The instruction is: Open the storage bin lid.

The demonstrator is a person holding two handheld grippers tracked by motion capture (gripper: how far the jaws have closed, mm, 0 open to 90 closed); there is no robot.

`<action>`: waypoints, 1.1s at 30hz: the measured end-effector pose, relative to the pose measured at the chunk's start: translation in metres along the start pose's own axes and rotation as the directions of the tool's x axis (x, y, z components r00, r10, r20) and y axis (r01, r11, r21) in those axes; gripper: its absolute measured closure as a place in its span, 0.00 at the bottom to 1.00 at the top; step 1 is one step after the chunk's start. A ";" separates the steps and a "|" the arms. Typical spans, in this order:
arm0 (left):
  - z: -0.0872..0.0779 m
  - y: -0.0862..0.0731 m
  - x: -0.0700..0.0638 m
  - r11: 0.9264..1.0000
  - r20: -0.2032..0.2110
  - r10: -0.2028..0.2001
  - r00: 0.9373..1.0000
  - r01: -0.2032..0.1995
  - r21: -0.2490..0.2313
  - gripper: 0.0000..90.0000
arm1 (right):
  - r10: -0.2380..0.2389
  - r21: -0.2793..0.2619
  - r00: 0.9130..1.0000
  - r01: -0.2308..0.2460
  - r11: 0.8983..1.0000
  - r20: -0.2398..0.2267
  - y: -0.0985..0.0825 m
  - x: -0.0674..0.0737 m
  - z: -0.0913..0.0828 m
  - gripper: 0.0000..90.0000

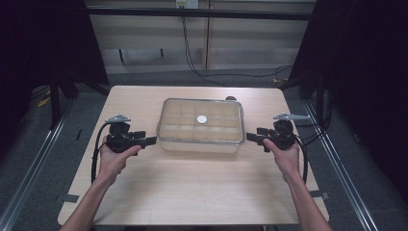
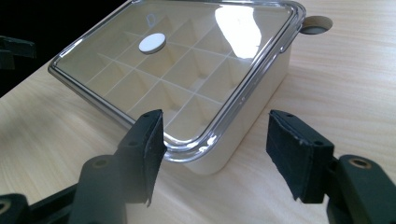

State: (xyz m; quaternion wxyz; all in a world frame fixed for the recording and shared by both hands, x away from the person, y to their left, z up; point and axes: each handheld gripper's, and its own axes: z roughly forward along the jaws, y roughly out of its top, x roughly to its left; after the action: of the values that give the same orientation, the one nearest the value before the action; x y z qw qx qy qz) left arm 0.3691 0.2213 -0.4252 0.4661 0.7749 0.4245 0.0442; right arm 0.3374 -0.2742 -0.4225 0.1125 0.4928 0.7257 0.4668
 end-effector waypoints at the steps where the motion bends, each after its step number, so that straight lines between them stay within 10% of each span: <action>1: 0.000 0.001 0.000 1.000 -0.001 0.000 1.000 0.000 -0.001 0.40 | 0.000 0.002 1.000 0.000 1.000 0.004 0.002 0.000 0.001 0.41; 33: 0.024 0.032 0.015 1.000 -0.026 -0.005 1.000 0.006 0.006 0.40 | -0.015 0.030 1.000 0.015 0.999 0.010 0.048 -0.021 0.045 0.42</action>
State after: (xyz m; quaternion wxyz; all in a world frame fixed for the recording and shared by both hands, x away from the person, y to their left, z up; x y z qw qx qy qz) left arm 0.4097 0.2082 -0.4190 0.4582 0.7746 0.4328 0.0517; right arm 0.4052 -0.2624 -0.4151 0.1122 0.4912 0.7357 0.4526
